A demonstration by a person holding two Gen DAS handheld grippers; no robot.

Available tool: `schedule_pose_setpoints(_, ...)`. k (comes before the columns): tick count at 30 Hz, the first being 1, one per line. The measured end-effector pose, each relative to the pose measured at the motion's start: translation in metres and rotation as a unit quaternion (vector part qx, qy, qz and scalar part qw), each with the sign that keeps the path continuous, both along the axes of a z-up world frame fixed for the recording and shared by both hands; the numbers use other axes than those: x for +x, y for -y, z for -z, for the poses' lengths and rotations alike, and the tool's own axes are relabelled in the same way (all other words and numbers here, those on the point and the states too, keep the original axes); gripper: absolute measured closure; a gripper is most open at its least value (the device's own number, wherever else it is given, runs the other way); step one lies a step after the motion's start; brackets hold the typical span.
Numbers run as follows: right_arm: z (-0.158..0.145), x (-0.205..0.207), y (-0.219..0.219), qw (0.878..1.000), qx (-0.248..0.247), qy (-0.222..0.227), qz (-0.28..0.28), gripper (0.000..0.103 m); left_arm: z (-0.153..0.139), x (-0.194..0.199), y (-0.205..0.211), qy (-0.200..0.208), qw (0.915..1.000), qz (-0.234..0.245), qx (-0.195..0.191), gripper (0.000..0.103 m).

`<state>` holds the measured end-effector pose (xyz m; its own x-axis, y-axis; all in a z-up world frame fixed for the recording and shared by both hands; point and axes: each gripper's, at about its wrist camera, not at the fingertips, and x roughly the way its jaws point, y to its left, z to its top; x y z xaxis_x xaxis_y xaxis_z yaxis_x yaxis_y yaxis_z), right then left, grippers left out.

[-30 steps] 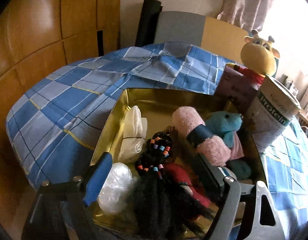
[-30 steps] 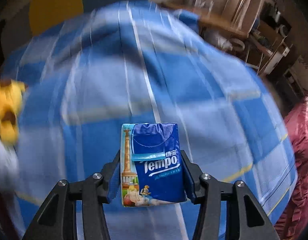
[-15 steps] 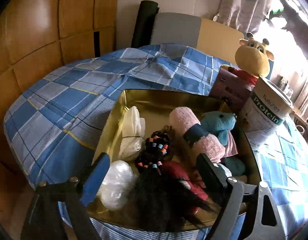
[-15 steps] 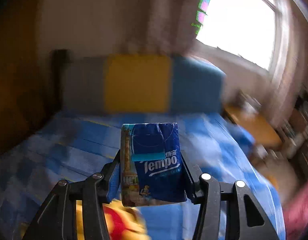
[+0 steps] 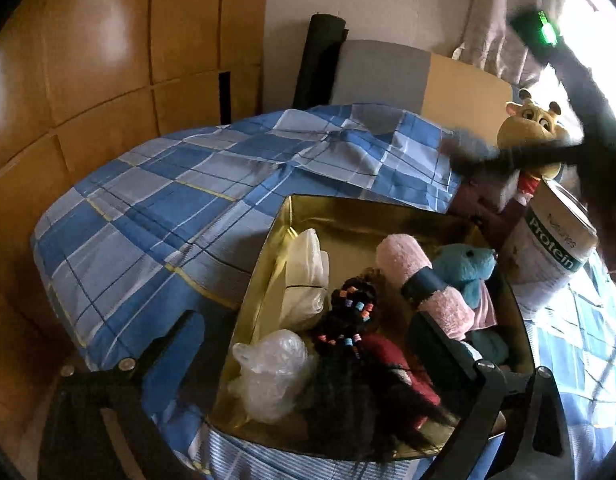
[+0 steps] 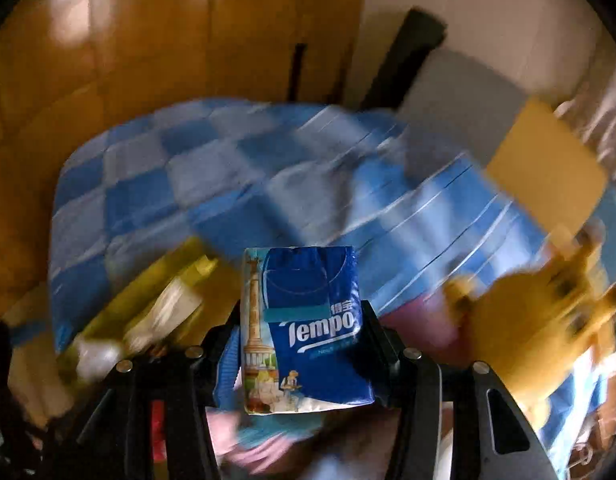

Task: Organize soft objects
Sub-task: 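Carry the blue Tempo tissue pack to the gold tray and release it with right tool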

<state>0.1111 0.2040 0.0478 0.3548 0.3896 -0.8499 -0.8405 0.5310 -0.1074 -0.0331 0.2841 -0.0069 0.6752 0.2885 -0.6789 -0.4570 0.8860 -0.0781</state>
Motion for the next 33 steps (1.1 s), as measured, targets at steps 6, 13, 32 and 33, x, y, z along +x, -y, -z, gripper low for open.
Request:
schedule_pose_setpoints(6,0.059,-0.047,0.024,0.999,-0.017,-0.045,0.015,0.051,-0.001,-0.005,0.003,-0.004,1.0000,-0.005,0.001,0.000)
schedule_pose_setpoints(13,0.082,-0.084,0.060,0.996,-0.005,-0.053,0.068,0.051,-0.001,-0.008,0.011,-0.004,1.0000,0.000,0.000,0.000)
schedule_pose_setpoints(32,0.080,-0.116,0.087,0.993,0.040,0.009,0.112,0.030,-0.005,-0.011,0.034,-0.004,0.9999,0.013,0.008,0.000)
schedule_pose_setpoints(33,0.077,-0.116,0.089,0.992,0.046,0.011,0.116,0.027,-0.006,-0.011,0.035,-0.004,0.9999,0.013,0.010,0.000)
